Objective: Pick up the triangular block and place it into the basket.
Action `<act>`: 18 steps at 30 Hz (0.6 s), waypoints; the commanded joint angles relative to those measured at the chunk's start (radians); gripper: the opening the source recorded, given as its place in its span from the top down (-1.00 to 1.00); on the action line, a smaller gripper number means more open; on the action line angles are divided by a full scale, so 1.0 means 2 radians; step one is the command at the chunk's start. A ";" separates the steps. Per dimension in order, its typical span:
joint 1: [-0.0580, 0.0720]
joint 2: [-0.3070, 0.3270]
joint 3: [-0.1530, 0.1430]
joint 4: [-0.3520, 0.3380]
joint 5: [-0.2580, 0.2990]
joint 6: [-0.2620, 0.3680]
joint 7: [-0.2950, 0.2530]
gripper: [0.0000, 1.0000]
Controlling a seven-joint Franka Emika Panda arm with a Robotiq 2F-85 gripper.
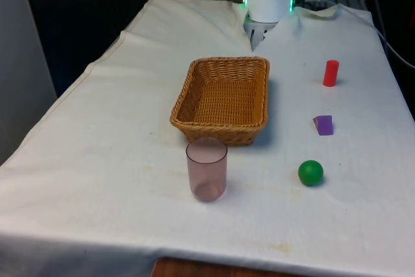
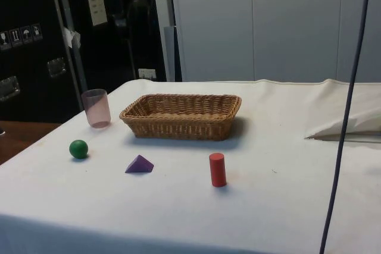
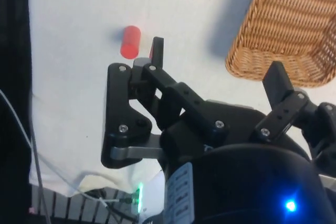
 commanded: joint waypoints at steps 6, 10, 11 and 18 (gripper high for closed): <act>0.003 0.013 0.016 -0.006 -0.012 0.030 0.025 -1.00; 0.003 0.020 0.024 -0.007 -0.017 0.040 0.036 -1.00; 0.003 0.023 0.026 -0.007 -0.019 0.044 0.039 -1.00; 0.000 0.036 0.040 -0.006 -0.025 0.062 0.054 -1.00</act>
